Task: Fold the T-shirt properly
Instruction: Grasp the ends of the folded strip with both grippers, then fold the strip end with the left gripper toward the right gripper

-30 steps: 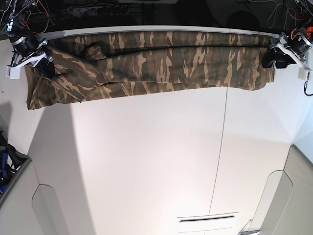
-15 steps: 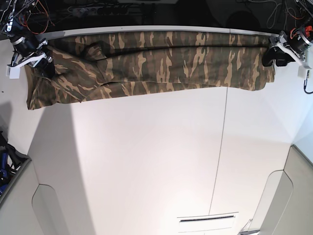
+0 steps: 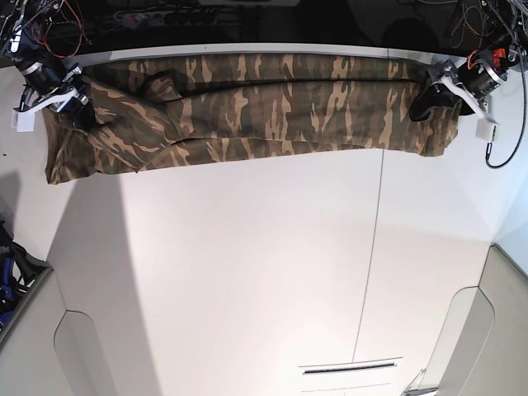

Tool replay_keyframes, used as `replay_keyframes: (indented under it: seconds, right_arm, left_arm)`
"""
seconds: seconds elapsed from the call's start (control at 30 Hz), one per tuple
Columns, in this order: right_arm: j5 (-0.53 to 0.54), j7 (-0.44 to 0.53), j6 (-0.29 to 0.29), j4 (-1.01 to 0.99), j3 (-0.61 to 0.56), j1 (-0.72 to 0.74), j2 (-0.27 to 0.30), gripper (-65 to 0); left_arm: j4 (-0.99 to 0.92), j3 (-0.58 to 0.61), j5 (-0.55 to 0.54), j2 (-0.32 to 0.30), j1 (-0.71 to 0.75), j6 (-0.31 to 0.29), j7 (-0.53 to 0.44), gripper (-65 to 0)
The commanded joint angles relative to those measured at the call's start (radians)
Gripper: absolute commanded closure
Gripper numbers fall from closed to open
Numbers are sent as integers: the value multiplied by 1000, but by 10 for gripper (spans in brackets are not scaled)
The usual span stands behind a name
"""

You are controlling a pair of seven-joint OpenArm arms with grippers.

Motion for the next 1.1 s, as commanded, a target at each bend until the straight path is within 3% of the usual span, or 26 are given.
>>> replay_keyframes:
  seconds: [0.0, 0.23, 0.27, 0.5, 0.7, 0.9, 1.07]
  right_arm:
    - [15, -3, 3, 10, 3, 0, 11, 0]
    - [16, -3, 3, 10, 3, 0, 11, 0]
    - [19, -3, 3, 10, 3, 0, 11, 0]
    - [94, -16, 3, 15, 7, 0, 11, 0]
    - [235, -164, 11, 98, 64, 0, 10, 0]
    - [251, -193, 11, 212, 142, 0, 10, -189]
    - [251, -193, 11, 239, 168, 0, 10, -195]
  left_arm:
    - [3, 3, 26, -9, 3, 7, 32, -374]
    - [3, 3, 27, -9, -29, 7, -15, -14]
    - [3, 3, 27, -9, -34, 7, -37, 0]
    - [3, 3, 28, -9, -93, 7, -69, 0]
    - [3, -27, 29, -9, -162, 7, -69, 0]
    - [3, -104, 91, -14, -229, 7, -69, 0]
    - [11, -118, 90, -61, -246, 7, -59, 0]
